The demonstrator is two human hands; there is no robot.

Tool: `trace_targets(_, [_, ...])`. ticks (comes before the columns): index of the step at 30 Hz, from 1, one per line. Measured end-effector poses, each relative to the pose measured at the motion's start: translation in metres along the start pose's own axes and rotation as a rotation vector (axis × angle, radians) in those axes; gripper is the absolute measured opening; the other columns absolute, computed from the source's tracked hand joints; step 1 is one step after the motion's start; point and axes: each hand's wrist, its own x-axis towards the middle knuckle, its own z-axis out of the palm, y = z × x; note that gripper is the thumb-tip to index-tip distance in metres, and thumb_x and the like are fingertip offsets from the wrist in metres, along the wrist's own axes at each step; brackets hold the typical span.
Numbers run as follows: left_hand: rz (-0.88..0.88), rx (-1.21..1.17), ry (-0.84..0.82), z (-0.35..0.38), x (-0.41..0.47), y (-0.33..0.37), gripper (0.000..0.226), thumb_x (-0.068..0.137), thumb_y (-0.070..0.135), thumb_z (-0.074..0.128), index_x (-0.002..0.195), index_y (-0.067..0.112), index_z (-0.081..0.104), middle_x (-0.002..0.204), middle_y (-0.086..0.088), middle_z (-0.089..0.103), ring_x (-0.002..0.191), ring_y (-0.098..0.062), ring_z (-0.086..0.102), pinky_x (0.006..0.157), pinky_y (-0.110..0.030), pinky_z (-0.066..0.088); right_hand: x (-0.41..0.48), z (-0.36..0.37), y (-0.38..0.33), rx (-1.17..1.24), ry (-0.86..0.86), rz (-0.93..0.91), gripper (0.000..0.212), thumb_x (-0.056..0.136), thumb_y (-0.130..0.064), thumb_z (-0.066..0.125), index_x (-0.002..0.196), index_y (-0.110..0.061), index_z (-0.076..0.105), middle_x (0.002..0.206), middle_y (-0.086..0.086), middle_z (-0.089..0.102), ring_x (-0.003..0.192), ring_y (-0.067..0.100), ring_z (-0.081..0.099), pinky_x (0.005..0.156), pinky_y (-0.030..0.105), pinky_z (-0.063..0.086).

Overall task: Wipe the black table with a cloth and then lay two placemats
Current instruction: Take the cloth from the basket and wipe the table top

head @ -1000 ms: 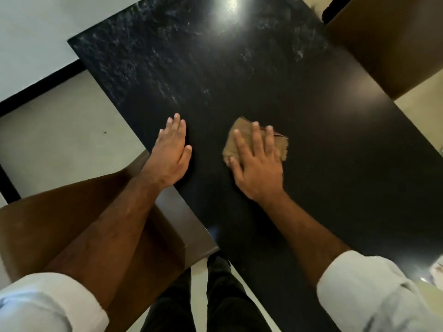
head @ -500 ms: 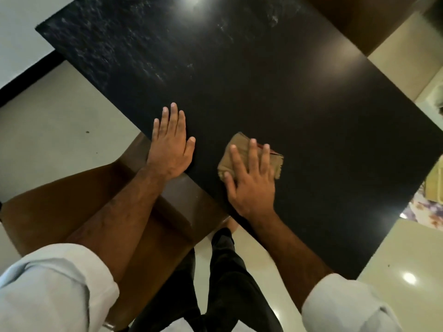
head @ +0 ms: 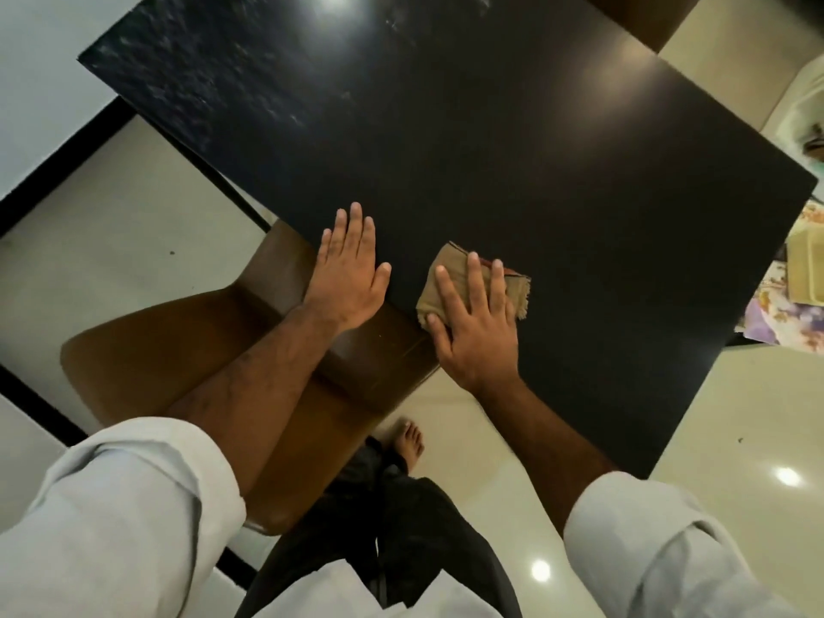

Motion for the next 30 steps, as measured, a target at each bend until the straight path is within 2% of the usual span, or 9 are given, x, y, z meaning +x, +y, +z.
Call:
trace_targets(5, [0.006,-0.018,-0.036,0.013,-0.017,0.034,0.081,0.118,0.047,0.035,0.175,0.006,-0.004,0.183,-0.016,-0.019,0.170,-0.033,-0.018,0.134,-0.047,-0.010,-0.060,0.006,0.037,-0.056,-0.029,-0.005,0.091,0.105,-0.081,0.040,0.175,-0.044,-0.004,0.185,0.004,-0.017,0.170,0.038,-0.017,0.132,0.066,0.010])
trace_targets(9, [-0.013,-0.072,-0.075,0.015,-0.026,0.054,0.077,0.119,0.046,0.034,0.176,0.007,0.000,0.184,-0.015,-0.017,0.171,-0.032,-0.015,0.135,-0.047,-0.006,-0.096,0.014,0.051,-0.013,-0.028,0.002,0.095,0.104,-0.049,0.066,0.176,-0.045,0.004,0.186,0.002,-0.012,0.170,0.039,-0.014,0.126,0.071,0.020])
trace_targets(13, [-0.024,-0.323,-0.095,0.004,-0.045,0.071,0.067,0.121,0.039,0.036,0.177,0.013,0.011,0.187,-0.007,-0.001,0.172,-0.025,-0.005,0.138,-0.045,0.003,-0.105,0.013,0.036,0.156,0.008,-0.029,0.086,0.101,-0.018,0.066,0.173,-0.042,0.027,0.186,-0.003,0.008,0.172,0.030,-0.004,0.130,0.065,0.015])
trace_targets(16, [-0.101,-0.657,-0.101,-0.010,-0.062,0.076,0.056,0.120,0.039,0.041,0.174,0.027,0.031,0.182,0.003,0.026,0.169,-0.019,0.018,0.138,-0.046,0.018,-0.080,-0.013,0.005,0.572,-0.051,0.003,0.076,0.103,-0.007,0.064,0.167,-0.039,0.040,0.177,-0.007,0.036,0.167,0.018,0.024,0.135,0.049,0.027])
trace_targets(18, [-0.132,-0.898,-0.114,-0.021,-0.074,0.074,0.050,0.119,0.044,0.045,0.168,0.036,0.045,0.174,0.007,0.042,0.160,-0.015,0.036,0.134,-0.049,0.030,-0.063,-0.044,-0.019,0.962,-0.065,0.136,0.059,0.107,-0.009,0.065,0.156,-0.038,0.050,0.156,-0.006,0.056,0.142,0.008,0.056,0.114,0.037,0.053])
trace_targets(20, [-0.101,-1.075,-0.101,-0.035,-0.083,0.067,0.047,0.118,0.045,0.048,0.163,0.035,0.052,0.164,0.005,0.053,0.149,-0.014,0.050,0.126,-0.044,0.043,-0.048,-0.078,-0.043,1.222,-0.076,0.313,0.039,0.108,-0.023,0.070,0.141,-0.037,0.054,0.137,-0.005,0.063,0.117,0.011,0.068,0.089,0.033,0.064])
trace_targets(21, [-0.084,-1.142,-0.078,-0.043,-0.086,0.062,0.047,0.117,0.045,0.051,0.162,0.032,0.054,0.159,0.004,0.056,0.143,-0.014,0.056,0.121,-0.041,0.049,-0.041,-0.090,-0.052,1.308,-0.100,0.387,0.034,0.107,-0.030,0.071,0.137,-0.035,0.055,0.134,-0.002,0.065,0.114,0.014,0.071,0.085,0.036,0.066])
trace_targets(25, [-0.061,-1.309,0.007,-0.082,-0.093,0.023,0.043,0.105,0.032,0.077,0.147,0.024,0.069,0.144,-0.003,0.070,0.135,-0.023,0.068,0.103,-0.043,0.064,-0.014,-0.124,-0.084,1.797,-0.217,0.500,0.031,0.106,-0.031,0.074,0.134,-0.019,0.068,0.128,0.012,0.079,0.118,0.029,0.078,0.103,0.058,0.063])
trace_targets(30, [-0.126,-1.434,0.046,-0.139,-0.104,-0.037,0.027,0.102,0.018,0.079,0.128,0.015,0.077,0.132,-0.010,0.077,0.126,-0.028,0.074,0.087,-0.038,0.067,0.004,-0.150,-0.134,2.072,-0.416,0.439,0.048,0.105,-0.039,0.073,0.147,-0.017,0.069,0.143,0.018,0.073,0.134,0.039,0.069,0.114,0.063,0.055])
